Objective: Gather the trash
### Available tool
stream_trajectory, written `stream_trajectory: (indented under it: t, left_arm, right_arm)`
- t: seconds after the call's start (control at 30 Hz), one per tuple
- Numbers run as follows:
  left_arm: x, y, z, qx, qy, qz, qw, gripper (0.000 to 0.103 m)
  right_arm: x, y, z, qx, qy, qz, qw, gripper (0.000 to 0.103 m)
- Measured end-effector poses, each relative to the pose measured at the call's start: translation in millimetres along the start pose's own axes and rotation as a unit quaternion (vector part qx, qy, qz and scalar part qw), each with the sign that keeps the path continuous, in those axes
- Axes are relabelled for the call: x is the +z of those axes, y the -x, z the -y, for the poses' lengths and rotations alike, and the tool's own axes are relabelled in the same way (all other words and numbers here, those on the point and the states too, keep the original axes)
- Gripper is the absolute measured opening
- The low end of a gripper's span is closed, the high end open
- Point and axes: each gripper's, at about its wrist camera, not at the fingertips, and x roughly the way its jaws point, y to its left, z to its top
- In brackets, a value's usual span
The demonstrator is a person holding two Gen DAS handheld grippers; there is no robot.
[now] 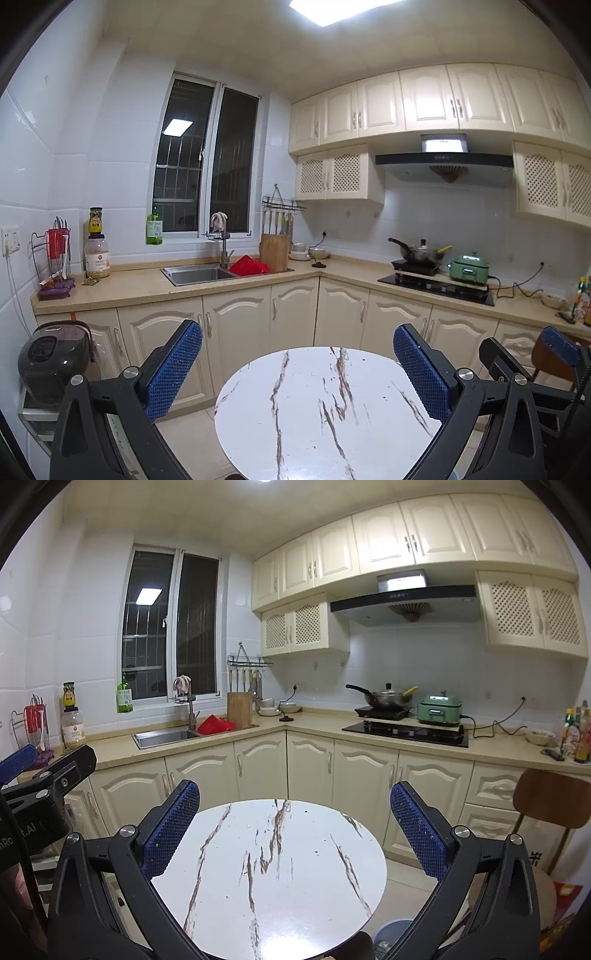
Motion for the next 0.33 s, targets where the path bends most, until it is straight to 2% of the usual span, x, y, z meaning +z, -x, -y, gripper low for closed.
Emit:
stream_trajectory:
  t: [0.33]
  left_arm:
    - [9.7,-10.3,-2.4,-0.003,-0.002,-0.001,1.0,0.102]
  right_arm:
    - [0.6,-0.9,1.2,0.001,0.001,-0.001,1.0,0.103]
